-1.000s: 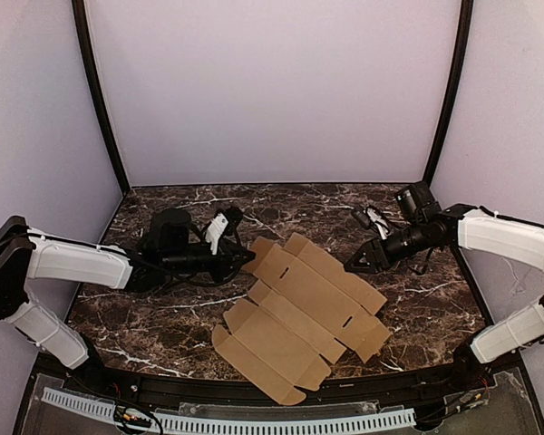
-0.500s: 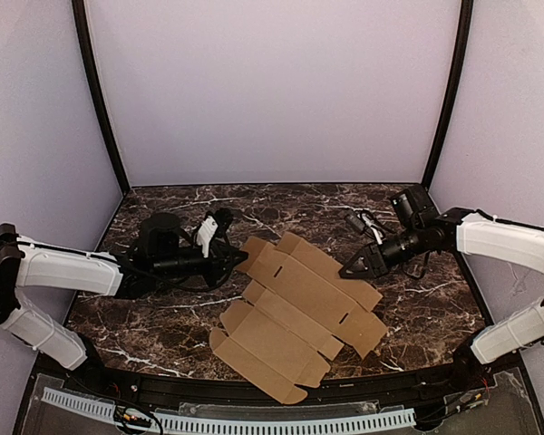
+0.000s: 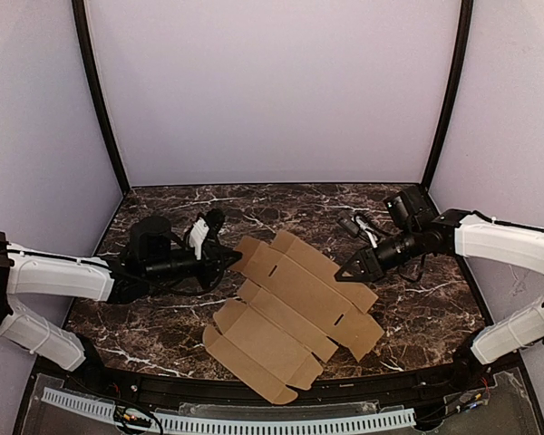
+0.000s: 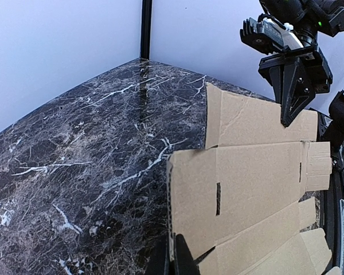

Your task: Fold the paper box

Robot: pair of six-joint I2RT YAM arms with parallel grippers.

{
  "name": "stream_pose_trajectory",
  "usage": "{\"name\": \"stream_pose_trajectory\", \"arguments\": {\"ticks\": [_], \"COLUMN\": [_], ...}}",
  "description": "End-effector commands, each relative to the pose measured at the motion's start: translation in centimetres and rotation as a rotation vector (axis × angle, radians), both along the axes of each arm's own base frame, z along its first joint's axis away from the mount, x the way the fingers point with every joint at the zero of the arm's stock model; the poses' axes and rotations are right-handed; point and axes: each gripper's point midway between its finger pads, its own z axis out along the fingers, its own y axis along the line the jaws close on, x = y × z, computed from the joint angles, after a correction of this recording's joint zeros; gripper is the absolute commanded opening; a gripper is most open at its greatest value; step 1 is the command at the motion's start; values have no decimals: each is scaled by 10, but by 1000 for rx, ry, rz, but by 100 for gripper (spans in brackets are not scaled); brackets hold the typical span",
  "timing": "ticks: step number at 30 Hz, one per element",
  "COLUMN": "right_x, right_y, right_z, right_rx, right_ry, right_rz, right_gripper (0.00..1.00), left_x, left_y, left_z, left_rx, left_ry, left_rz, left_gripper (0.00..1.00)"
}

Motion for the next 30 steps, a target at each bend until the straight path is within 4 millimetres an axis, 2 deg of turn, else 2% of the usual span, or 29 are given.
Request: {"name": "stream_pose_trajectory", "arguments": {"ticks": [1, 5, 9, 13, 15, 19, 22, 24, 30], "right_x": [1, 3, 7, 7, 11, 18, 21, 23, 21], "right_y": [5, 8, 9, 14, 17, 25, 32, 36, 49], "right_z": [12, 22, 24, 23, 21, 18, 12, 9, 5], "right_rx": [-10, -30, -91, -169, -209, -276, -334, -372, -444], "right_ry": [-39, -79, -146, -224, -267, -330, -382, -414, -543], "right_rz": [-7, -9, -9, 14, 16, 17, 26, 26, 50], "right_gripper": [0, 0, 0, 0, 0, 0, 0, 0, 0], "left_x": [1, 1, 5, 5, 3, -6, -11, -10, 1], "left_y": [9, 13, 26, 38, 39, 33, 26, 21, 12], "left_z": [8, 13, 20, 35, 44, 63, 69, 81, 84], "left_rx": [-17, -15, -22, -75, -97, -122, -117, -129, -95], "left_ry": [-29, -8, 3, 17, 38, 96, 153, 165, 217], "left_rz": [31, 59, 136, 202, 201, 156, 119, 106, 120], "left_gripper": [0, 2, 18, 43, 50, 53, 54, 53, 37]}}
